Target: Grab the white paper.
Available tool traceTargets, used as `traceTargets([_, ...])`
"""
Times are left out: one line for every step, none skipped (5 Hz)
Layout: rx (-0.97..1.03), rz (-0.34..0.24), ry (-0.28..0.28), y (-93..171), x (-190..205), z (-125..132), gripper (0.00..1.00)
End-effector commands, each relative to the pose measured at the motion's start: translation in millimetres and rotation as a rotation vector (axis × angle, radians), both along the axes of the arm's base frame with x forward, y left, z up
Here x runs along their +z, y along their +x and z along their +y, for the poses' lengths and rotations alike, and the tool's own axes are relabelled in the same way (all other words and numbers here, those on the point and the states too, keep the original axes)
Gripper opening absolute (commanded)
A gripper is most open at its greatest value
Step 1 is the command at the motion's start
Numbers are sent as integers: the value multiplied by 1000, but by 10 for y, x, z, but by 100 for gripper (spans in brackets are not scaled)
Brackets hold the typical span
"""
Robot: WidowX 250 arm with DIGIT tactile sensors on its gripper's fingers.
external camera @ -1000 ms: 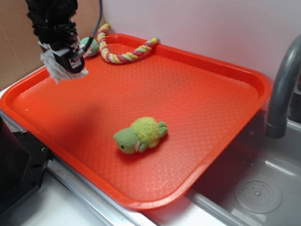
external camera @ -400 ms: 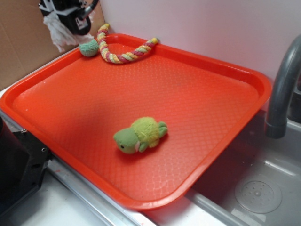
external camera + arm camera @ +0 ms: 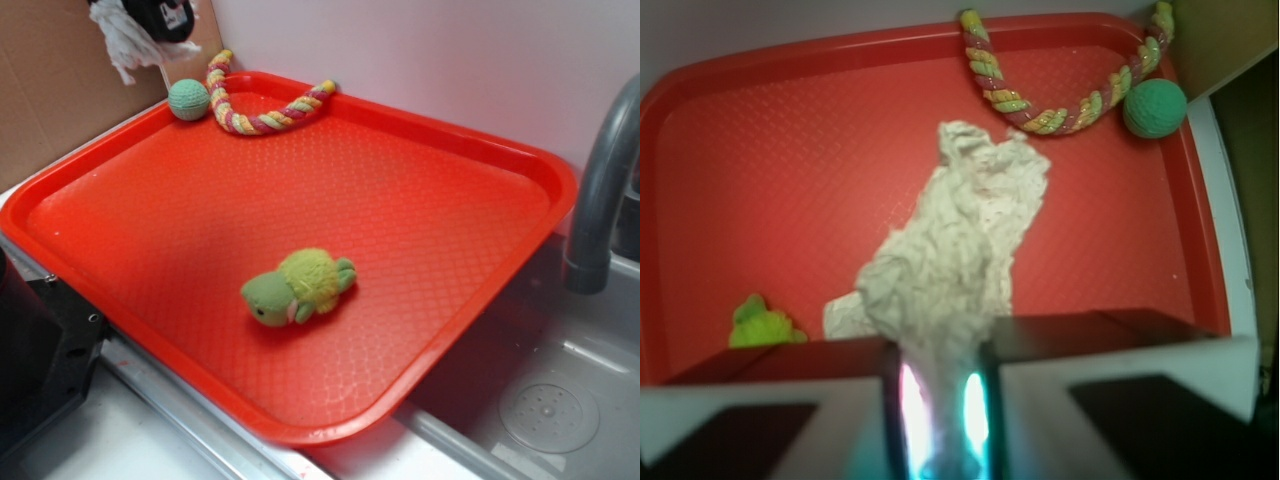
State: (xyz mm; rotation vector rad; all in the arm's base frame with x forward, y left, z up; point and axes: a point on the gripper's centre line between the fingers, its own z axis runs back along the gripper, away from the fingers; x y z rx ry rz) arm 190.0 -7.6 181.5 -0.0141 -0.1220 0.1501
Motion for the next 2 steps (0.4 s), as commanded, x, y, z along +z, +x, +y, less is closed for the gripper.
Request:
traceTargets([-22,-89,-22,40,326,88,0])
traceTargets([-6,-113,-22,102,333,148,0])
